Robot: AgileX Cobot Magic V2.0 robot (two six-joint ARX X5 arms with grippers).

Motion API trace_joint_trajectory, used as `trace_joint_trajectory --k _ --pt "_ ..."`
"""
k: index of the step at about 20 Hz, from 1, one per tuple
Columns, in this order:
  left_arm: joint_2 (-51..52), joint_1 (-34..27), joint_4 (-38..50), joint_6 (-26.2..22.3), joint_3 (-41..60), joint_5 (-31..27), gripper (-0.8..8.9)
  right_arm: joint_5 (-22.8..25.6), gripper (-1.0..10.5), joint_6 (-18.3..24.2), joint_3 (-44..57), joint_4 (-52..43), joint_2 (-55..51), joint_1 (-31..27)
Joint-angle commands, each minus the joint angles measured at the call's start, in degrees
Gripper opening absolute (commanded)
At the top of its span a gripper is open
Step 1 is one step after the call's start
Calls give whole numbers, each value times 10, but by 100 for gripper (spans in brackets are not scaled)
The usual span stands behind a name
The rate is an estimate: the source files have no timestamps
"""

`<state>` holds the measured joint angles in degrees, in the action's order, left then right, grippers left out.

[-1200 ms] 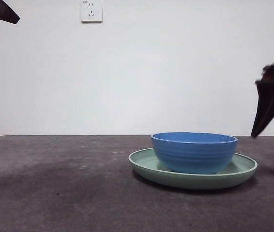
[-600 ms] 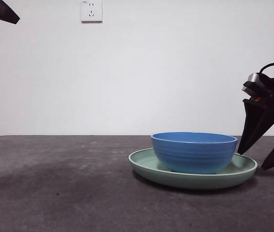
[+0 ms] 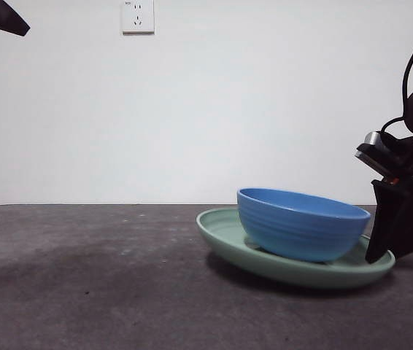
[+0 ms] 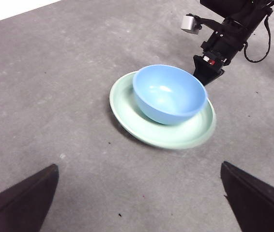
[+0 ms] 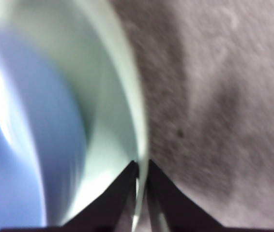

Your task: Pick up the blue bowl, put it on the green plate, put it on desk

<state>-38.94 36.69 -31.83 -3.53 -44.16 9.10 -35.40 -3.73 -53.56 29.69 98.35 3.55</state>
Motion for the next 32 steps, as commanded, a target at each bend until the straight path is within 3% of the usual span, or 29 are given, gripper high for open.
trace_joint_trajectory --k 1,10,19,26,32 --pt "-2 3 6 2 -8 -1 560 2 11 -2 -5 -1 13 3" --pt "-2 3 6 2 -8 -1 560 -26 11 -78 -52 27 12 18" --pt "-2 3 6 2 -8 -1 560 -2 11 -163 -151 30 13 145" --pt "-2 3 6 2 -8 -1 560 66 11 -173 -151 29 57 196" --pt "-2 3 5 2 -8 -1 560 64 11 -174 -151 32 93 197"
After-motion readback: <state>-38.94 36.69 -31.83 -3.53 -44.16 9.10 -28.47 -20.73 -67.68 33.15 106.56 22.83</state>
